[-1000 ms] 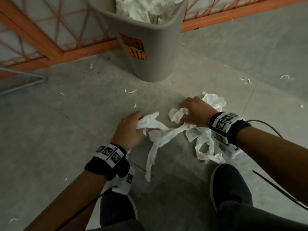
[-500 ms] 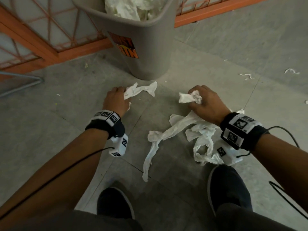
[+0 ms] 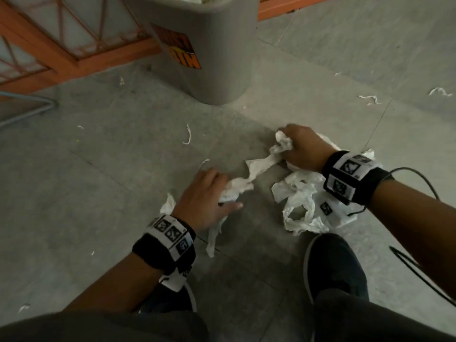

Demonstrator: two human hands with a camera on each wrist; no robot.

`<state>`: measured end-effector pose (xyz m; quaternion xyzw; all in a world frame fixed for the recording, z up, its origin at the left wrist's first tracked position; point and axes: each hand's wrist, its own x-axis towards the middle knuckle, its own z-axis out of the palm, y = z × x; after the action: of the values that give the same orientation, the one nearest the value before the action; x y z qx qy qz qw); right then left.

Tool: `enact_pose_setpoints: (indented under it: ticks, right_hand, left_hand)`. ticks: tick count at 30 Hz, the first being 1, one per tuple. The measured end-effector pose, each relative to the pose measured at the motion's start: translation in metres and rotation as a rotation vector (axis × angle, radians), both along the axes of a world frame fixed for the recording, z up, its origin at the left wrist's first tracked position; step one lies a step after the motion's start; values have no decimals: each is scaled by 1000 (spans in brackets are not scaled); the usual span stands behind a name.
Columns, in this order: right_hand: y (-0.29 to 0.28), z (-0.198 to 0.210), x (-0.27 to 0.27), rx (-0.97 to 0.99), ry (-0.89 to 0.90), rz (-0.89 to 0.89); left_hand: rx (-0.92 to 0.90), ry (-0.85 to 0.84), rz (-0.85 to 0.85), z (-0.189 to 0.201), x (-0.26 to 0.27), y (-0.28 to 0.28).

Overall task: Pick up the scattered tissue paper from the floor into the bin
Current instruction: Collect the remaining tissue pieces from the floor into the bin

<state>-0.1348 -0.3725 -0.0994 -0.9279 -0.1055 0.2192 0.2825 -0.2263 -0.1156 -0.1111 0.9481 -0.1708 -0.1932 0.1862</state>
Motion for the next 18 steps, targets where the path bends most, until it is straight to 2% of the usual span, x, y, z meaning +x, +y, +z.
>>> enact_pose_setpoints:
  ticks: [4,7,9,11,13,15,18]
  right_hand:
    - [-7,15,12,284,-152,-140]
    - [-13,31,19,490,-137,-305]
    - [-13,41,21,579,-119,-412]
    - [-15,49,22,658,-125,-535]
    - [-18,53,21,717,-97,-627]
    - [-22,50,17,730,-23,-641]
    - [-29,36,9,625,31,-601]
  left_hand:
    - [-18,39,-94,-9,-6,10]
    - [-64,76,9,2,7,12]
    - [-116,39,63,11,22,11]
    - [-184,-34,47,22,34,0]
    - [-199,-105,-28,35,39,-18]
    - [-163,-96,-136,43,33,-40]
    - [-57,-59,-410,36,18,-71]
